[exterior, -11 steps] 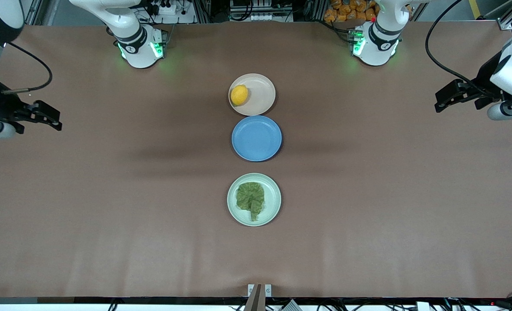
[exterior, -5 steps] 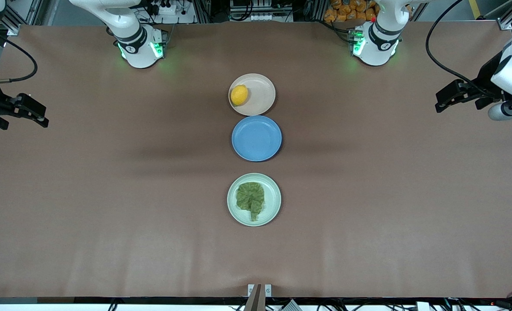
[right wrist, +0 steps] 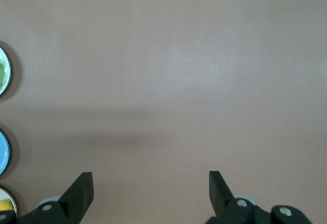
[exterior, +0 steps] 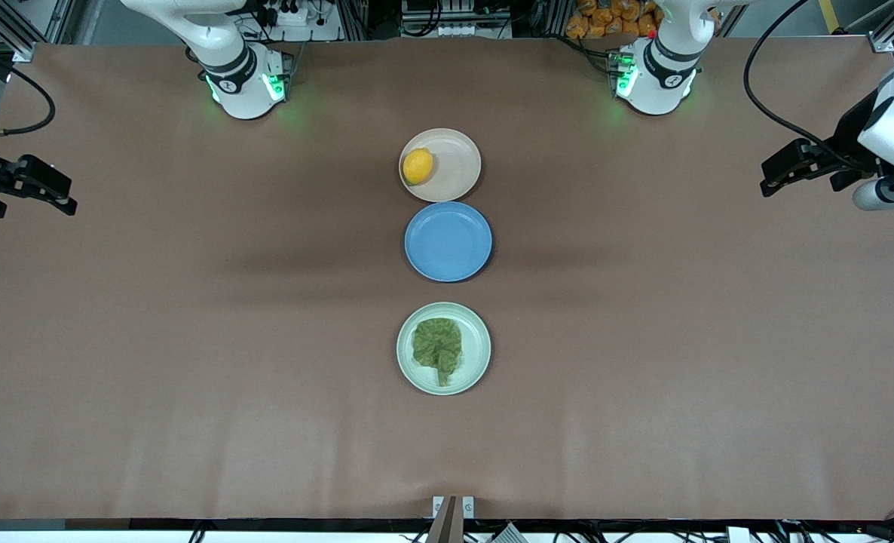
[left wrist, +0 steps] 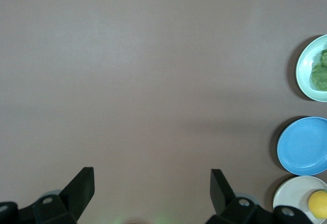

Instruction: Place lemon and lettuce in plates

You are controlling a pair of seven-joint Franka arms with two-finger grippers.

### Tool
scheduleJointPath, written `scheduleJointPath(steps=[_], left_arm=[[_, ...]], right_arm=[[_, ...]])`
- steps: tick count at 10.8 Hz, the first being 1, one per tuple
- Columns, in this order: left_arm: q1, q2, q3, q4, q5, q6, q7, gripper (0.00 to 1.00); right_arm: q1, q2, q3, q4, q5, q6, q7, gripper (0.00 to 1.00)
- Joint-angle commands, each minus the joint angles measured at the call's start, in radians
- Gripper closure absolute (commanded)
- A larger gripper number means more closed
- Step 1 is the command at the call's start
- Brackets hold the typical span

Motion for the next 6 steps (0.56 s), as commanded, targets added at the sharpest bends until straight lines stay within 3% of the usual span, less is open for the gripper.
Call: scheduleJointPath(steps=[1, 6], left_arm=[[0.012, -0.008, -0.001, -0.002, -0.004, 0.007, 0.031, 0.00], [0.003, 0.006, -0.001, 0.002, 0.017, 0.013, 0.043, 0.00]], right_arm=[[-0.032, 0.013, 0.012, 0.035, 0.031, -0.010, 0.017, 0.00], [-0.040, 0.012, 0.014, 0.031, 0.062, -0.023, 0.017, 0.00]])
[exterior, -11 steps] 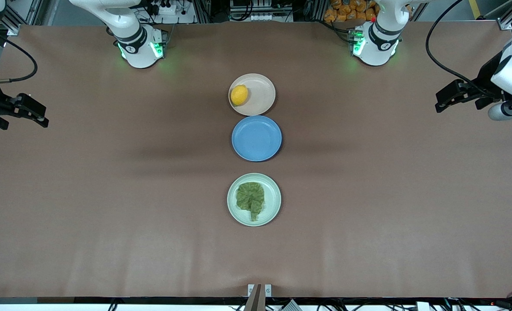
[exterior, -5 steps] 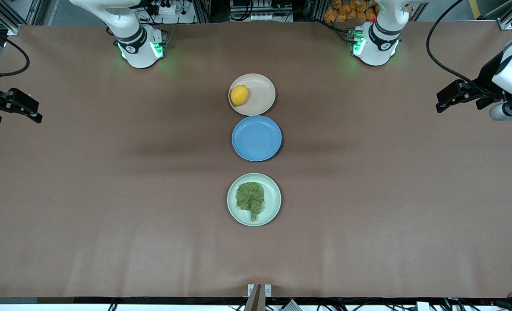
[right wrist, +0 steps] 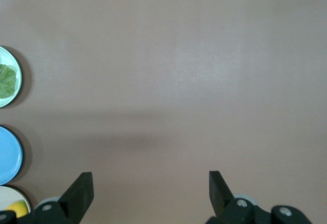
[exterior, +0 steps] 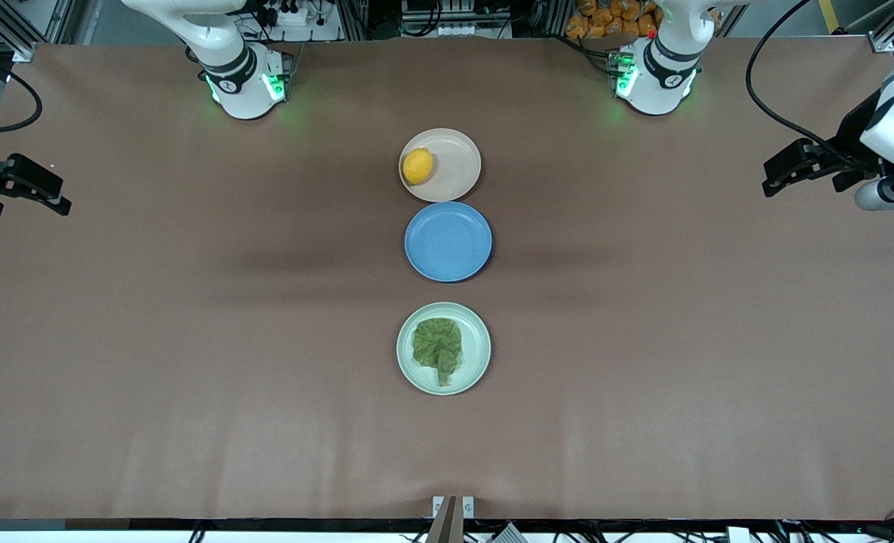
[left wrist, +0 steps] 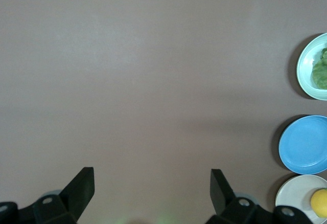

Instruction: Place lemon and lettuce in plates

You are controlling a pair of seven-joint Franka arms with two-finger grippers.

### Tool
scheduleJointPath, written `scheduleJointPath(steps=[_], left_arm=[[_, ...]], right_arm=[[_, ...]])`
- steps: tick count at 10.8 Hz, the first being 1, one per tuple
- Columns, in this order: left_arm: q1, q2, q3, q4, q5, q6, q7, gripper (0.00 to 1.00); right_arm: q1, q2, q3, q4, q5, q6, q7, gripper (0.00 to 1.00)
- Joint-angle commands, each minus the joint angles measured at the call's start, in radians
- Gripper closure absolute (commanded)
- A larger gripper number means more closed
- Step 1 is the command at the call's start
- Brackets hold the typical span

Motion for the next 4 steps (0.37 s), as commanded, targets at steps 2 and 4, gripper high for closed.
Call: scheduleJointPath(steps=[2, 4], left_arm=[[-0.001, 0.027, -0.005, 0.001, 0.017, 0.023, 0.026, 0.00], [-0.003, 0.044, -0.005, 0.001, 0.019, 0.041, 0.026, 0.00]], right_arm=[[-0.011, 0.008, 0.014, 0.024, 0.013, -0.015, 0.011, 0.00], [-0.003, 0.008, 0.014, 0.022, 0.009, -0.018, 0.010, 0.00]])
